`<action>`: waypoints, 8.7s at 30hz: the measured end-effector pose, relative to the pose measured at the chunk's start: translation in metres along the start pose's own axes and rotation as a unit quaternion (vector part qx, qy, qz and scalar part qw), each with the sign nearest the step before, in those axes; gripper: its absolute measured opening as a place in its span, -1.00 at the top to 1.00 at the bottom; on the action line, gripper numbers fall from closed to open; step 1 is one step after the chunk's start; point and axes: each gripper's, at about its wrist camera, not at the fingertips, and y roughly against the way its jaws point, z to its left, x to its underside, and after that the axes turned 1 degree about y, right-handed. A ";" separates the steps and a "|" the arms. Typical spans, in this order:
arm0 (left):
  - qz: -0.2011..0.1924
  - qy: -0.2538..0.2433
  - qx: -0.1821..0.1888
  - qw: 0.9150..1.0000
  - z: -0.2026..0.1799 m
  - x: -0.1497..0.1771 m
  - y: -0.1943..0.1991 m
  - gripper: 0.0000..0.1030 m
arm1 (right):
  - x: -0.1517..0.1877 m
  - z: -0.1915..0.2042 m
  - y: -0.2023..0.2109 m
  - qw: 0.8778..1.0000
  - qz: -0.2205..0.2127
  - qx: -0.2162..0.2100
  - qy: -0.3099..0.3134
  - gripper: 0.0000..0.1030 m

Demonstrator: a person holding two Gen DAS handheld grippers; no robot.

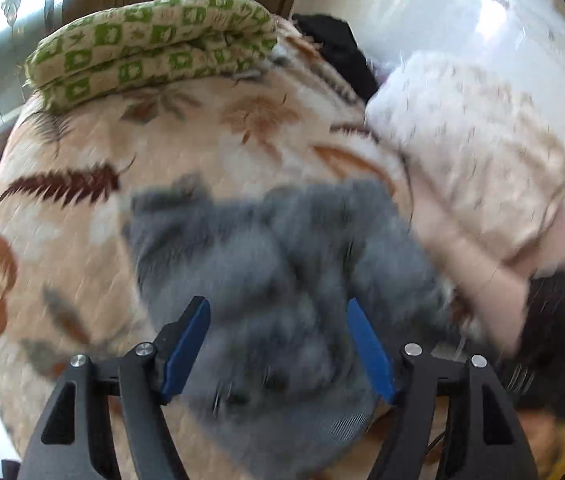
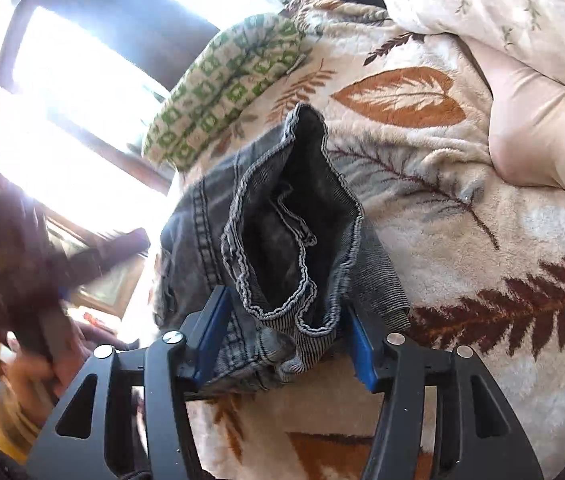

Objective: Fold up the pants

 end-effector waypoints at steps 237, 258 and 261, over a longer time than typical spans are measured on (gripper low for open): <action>-0.009 0.113 -0.063 0.992 0.122 -0.121 -0.121 0.03 | -0.171 0.001 -0.205 0.990 0.064 0.019 0.128 0.20; -0.035 0.055 -0.077 0.995 0.075 -0.082 -0.064 -0.01 | -0.146 0.054 -0.143 0.975 0.043 0.084 0.201 -0.09; -0.025 0.044 -0.098 0.994 0.074 -0.073 -0.079 -0.02 | -0.139 0.043 -0.157 0.972 0.068 0.105 0.201 0.00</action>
